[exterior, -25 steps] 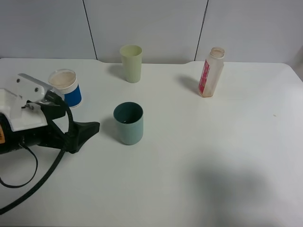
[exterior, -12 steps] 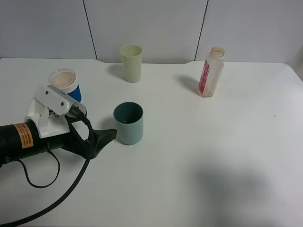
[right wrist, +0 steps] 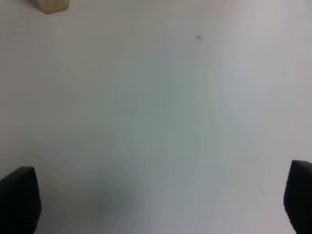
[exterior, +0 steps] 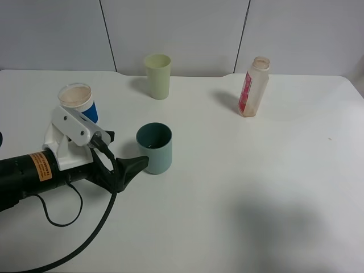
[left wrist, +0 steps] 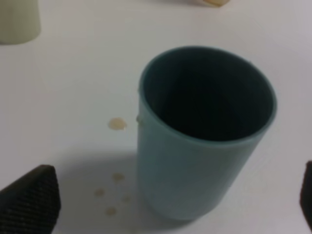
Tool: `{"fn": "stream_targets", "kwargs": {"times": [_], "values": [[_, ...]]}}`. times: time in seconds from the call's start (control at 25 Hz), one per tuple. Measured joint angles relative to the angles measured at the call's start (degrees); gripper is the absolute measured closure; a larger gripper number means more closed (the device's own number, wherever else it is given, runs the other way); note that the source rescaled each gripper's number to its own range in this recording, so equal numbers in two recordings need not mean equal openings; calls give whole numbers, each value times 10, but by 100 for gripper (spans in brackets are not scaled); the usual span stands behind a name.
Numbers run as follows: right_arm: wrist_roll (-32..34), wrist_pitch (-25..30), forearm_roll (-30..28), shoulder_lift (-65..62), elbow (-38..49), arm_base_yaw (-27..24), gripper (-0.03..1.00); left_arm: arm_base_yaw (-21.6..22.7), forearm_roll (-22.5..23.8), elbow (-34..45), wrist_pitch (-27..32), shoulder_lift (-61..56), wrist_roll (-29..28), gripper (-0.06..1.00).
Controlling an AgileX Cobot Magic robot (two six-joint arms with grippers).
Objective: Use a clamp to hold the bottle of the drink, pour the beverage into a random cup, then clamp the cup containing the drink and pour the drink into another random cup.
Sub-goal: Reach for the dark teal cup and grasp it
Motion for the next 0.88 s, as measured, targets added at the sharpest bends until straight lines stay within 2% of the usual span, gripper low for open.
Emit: {"fn": "stream_targets", "kwargs": {"times": [0.16,0.48,0.88], "values": [[0,0,0,0,0,0,-3,0,-1,0,-21,25,20,-3],[0,0,0,0,0,0,-3,0,-1,0,-58,70,22,-3],[0,0,0,0,0,0,-3,0,-17,0,-76,112,31,-3]]}}
